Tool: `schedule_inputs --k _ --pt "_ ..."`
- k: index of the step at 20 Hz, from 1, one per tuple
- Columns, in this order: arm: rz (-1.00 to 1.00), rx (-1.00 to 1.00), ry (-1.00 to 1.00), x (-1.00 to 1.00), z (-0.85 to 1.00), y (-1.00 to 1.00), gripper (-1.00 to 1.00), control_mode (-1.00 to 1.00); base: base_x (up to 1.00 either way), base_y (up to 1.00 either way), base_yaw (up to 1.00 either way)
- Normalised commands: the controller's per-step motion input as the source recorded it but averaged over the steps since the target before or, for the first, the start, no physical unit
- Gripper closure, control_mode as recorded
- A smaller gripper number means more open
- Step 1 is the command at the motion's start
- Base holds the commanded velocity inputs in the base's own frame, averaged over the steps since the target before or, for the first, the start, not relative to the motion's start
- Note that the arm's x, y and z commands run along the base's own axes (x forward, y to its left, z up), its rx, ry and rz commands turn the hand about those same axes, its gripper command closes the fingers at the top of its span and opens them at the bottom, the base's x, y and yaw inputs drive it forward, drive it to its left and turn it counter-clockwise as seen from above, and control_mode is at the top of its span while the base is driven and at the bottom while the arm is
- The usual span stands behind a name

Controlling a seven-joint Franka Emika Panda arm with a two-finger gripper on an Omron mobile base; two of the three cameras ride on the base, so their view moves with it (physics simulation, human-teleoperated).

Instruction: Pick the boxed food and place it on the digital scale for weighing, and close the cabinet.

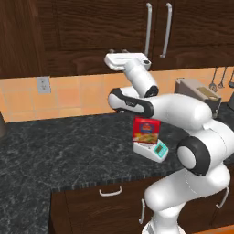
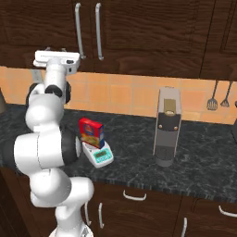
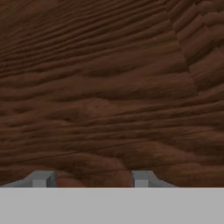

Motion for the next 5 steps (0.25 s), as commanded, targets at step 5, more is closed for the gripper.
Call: schedule_inputs --k 5 --pt "0.00 0.00 0.13 0.03 0.00 -0.20 -1.00 -1.00 0.00 0.00 0.00"
